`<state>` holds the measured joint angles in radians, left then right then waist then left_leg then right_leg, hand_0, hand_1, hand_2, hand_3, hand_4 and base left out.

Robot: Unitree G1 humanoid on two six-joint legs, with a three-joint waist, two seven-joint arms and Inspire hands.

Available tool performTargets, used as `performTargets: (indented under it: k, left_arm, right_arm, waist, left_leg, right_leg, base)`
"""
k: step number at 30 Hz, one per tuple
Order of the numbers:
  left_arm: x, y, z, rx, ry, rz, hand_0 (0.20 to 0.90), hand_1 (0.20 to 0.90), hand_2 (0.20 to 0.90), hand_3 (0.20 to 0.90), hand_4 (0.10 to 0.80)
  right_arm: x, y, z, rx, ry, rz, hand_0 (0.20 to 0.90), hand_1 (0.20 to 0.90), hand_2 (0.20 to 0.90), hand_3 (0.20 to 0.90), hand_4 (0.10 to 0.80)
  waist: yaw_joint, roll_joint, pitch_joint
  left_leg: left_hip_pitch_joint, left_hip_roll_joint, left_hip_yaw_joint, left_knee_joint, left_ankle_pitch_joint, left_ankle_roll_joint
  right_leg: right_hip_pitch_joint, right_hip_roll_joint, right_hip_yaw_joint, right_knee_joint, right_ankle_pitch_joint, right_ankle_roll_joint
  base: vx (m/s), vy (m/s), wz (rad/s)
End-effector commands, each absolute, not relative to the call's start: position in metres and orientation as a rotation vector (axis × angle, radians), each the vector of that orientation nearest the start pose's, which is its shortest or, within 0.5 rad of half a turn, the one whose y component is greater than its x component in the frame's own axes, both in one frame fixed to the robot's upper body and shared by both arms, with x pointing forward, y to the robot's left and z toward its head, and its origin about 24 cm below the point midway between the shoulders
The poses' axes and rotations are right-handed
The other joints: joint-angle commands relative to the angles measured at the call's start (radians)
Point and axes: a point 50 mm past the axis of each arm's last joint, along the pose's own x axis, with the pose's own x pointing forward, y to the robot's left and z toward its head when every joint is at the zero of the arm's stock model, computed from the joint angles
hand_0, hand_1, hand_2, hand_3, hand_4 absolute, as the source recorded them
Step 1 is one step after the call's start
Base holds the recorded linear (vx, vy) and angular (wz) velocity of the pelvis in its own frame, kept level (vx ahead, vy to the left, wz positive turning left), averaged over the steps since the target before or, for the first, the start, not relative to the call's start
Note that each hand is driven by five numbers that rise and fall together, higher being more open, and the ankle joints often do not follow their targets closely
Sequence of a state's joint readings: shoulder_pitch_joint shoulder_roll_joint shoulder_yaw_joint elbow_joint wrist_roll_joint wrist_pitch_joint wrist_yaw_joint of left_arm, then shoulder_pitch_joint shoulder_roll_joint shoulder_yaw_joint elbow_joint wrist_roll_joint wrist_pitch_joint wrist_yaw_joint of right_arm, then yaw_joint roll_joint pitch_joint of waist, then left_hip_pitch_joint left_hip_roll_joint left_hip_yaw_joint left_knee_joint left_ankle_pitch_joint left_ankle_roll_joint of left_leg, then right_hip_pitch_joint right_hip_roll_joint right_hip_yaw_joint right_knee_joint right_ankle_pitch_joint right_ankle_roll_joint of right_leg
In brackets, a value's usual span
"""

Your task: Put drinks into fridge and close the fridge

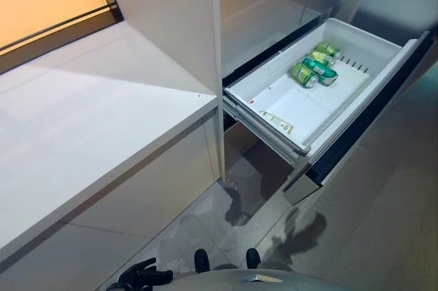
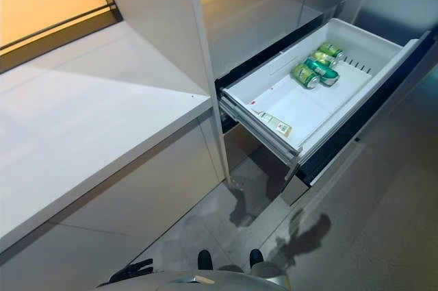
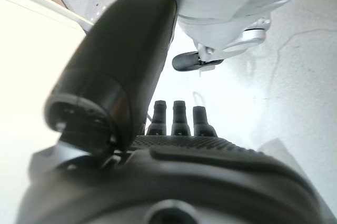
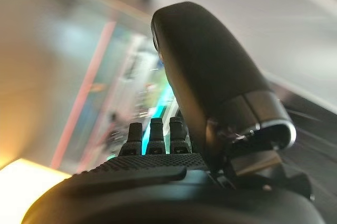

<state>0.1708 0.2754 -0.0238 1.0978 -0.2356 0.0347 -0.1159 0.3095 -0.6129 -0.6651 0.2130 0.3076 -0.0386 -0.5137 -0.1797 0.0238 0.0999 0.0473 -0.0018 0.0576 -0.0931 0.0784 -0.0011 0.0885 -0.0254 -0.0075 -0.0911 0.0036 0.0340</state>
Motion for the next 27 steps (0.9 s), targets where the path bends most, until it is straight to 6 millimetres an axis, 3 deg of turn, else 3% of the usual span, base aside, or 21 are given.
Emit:
performTargets:
  k: [1,5,7,8,16,23,27]
  left_arm:
    - [0.02,0.277,-0.156,0.008,1.312,0.303,0.9,0.9,0.9,0.9,0.8]
    - [0.032,0.278,-0.155,0.009,1.297,0.301,0.9,0.9,0.9,0.9,0.8]
    - [0.039,0.279,-0.154,0.012,1.284,0.307,0.9,0.9,0.9,0.9,0.8]
    - [0.052,0.281,-0.152,0.019,1.26,0.319,0.9,0.9,0.9,0.9,0.8]
    - [0.117,0.298,-0.13,0.028,1.071,0.393,0.9,0.9,0.9,0.9,0.8]
    - [0.148,0.302,-0.117,0.087,1.02,0.421,0.9,0.9,0.9,0.9,0.8]
    - [0.157,0.303,-0.112,0.114,1.037,0.414,0.9,0.9,0.9,0.9,0.8]
  right_arm:
    - [0.093,-0.443,0.112,-0.323,-0.141,-1.292,0.9,0.9,0.9,0.9,0.8]
    - [0.101,-0.437,0.074,-0.245,0.018,-1.18,0.9,0.9,0.9,0.9,0.8]
    - [0.11,-0.436,0.072,-0.25,0.039,-1.139,0.9,0.9,0.9,0.9,0.8]
    - [0.123,-0.434,0.073,-0.278,0.045,-1.076,0.9,0.9,0.9,0.9,0.8]
    - [0.205,-0.405,0.107,-0.272,-0.08,-0.83,0.9,0.9,0.9,0.9,0.8]
    - [0.254,-0.374,0.129,-0.323,-0.082,-0.611,0.9,0.9,0.9,0.9,0.8]
    - [0.278,-0.359,0.142,-0.377,-0.083,-0.523,0.9,0.9,0.9,0.9,0.8]
  waist:
    - [0.012,-0.035,-0.008]
    - [0.008,-0.026,0.046]
    - [0.008,-0.025,0.066]
    - [0.012,-0.024,0.092]
    - [0.046,-0.036,0.232]
    - [0.093,-0.051,0.275]
    - [0.112,-0.055,0.283]
  left_leg:
    - [0.044,-0.024,0.006,0.098,-0.163,0.032]
    - [0.024,-0.033,-0.007,0.171,-0.185,0.045]
    - [0.007,-0.037,-0.009,0.201,-0.193,0.048]
    - [-0.024,-0.043,-0.012,0.242,-0.203,0.052]
    - [-0.258,-0.045,-0.003,0.49,-0.257,0.075]
    - [-0.419,-0.064,-0.028,0.77,-0.373,0.101]
    - [-0.44,-0.069,-0.038,0.84,-0.399,0.099]
  right_leg:
    - [-0.076,0.012,0.014,0.161,-0.053,0.019]
    - [-0.109,-0.001,-0.001,0.261,-0.091,0.003]
    - [-0.13,-0.005,-0.004,0.298,-0.104,-0.002]
    - [-0.156,-0.006,-0.005,0.333,-0.116,-0.009]
    - [-0.354,-0.006,-0.018,0.536,-0.16,-0.054]
    - [-0.466,-0.022,-0.042,0.789,-0.263,-0.098]
    - [-0.474,-0.031,-0.051,0.841,-0.282,-0.102]
  base:
    - [0.074,0.02,-0.09]
    - [0.053,0.037,-0.11]
    - [0.008,0.013,-0.02]
    - [0.0,0.0,0.0]
    - [-0.17,-0.039,0.04]
    - [-0.043,-0.055,0.06]
    - [0.076,-0.022,0.11]
